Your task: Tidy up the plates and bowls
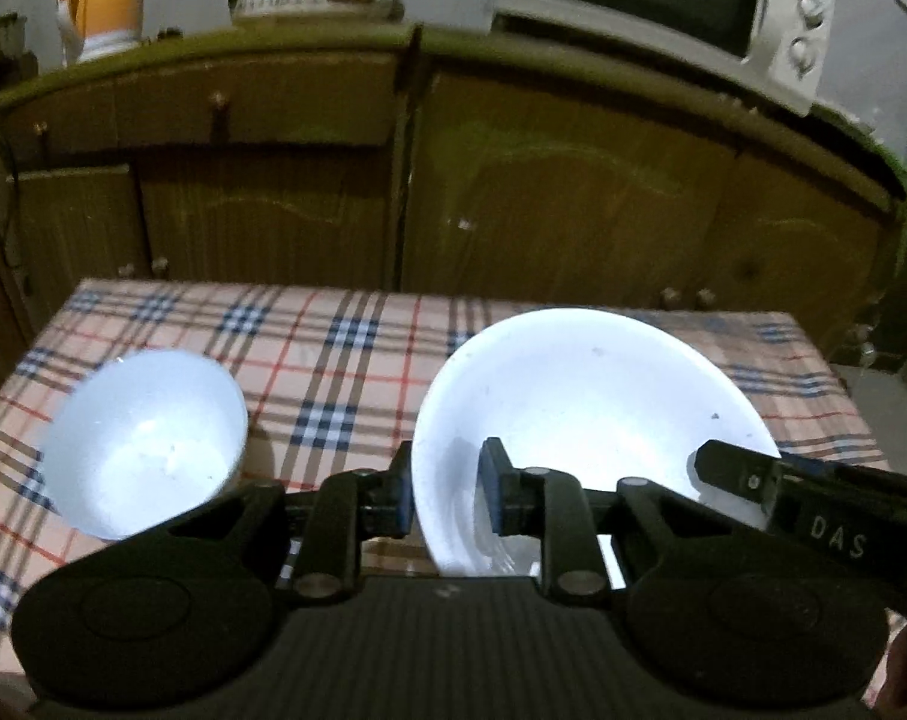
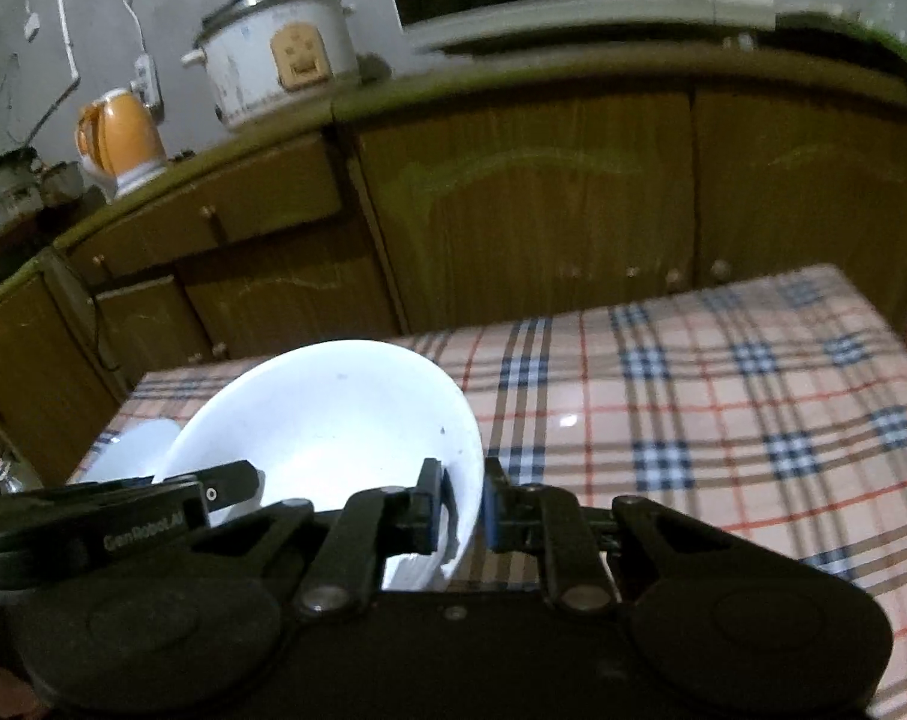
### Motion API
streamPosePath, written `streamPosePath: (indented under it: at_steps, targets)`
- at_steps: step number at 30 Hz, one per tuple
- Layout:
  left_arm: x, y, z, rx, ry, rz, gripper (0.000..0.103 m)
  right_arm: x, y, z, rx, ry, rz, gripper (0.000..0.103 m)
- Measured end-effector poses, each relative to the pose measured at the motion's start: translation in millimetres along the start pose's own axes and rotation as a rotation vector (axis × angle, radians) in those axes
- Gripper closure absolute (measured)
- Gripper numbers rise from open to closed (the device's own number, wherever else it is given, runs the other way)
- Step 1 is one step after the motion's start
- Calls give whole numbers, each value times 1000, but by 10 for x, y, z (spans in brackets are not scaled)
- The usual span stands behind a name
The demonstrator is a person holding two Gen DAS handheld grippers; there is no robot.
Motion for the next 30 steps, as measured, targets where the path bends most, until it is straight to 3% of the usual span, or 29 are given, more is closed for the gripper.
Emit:
streamPosePath:
  at_steps: [13, 21, 30]
  targets:
    - [-78, -489, -1122, 18, -113, 57, 79, -210, 38, -1340, 29, -120, -36, 84]
    - [45, -692, -1493, 50, -148, 87, 79, -74, -60, -1986, 57, -171, -33, 83]
    - [256, -918, -1723, 94, -162, 120, 79, 119, -233, -2443, 95, -203, -23, 83]
Point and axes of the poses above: each gripper's, at about its wrist camera, not at the fingertips, and z roughly the way its jaws point, y to its left, x to its underside, the point moved 5 cm from there along z, roughly the way its jaws point, and after that the axes turned 1 degree about -z, right-handed, at the moved point
